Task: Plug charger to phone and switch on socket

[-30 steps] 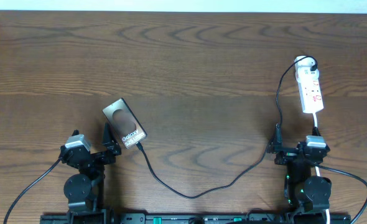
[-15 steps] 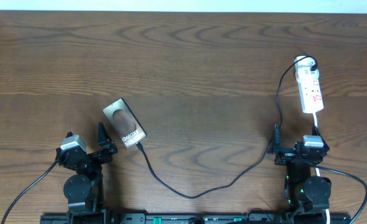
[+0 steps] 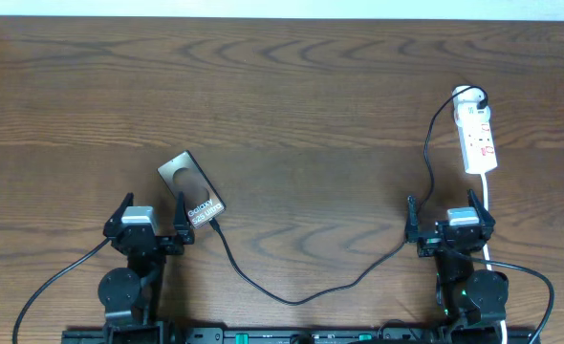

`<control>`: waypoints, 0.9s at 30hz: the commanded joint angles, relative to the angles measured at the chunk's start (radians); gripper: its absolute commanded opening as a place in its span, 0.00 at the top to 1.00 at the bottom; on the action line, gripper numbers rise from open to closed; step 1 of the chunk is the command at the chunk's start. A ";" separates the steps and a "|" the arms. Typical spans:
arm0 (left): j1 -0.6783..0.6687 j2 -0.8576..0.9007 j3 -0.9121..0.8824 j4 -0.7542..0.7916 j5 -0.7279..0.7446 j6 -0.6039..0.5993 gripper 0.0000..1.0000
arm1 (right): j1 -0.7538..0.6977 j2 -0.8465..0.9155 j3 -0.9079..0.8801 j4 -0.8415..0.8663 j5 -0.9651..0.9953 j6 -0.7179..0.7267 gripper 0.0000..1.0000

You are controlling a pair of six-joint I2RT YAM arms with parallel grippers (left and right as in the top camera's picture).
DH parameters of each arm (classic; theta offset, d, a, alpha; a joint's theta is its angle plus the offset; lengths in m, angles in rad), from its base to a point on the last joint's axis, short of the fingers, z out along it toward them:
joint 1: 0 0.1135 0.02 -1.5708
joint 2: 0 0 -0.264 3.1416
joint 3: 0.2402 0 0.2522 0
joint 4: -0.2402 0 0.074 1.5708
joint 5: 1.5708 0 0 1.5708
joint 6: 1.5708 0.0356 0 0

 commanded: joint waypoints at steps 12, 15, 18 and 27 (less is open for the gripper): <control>0.003 -0.006 -0.017 -0.031 0.078 0.026 0.09 | -0.008 -0.009 -0.001 -0.002 -0.013 -0.018 0.01; 0.003 -0.006 -0.016 -0.031 0.084 0.026 0.09 | -0.008 -0.009 -0.001 -0.001 -0.013 -0.018 0.01; 0.003 -0.006 -0.016 -0.031 0.084 0.026 0.09 | -0.008 -0.009 -0.001 0.006 0.006 0.028 0.01; 0.003 -0.006 -0.016 -0.031 0.084 0.026 0.09 | -0.008 -0.009 -0.001 0.007 0.080 0.121 0.01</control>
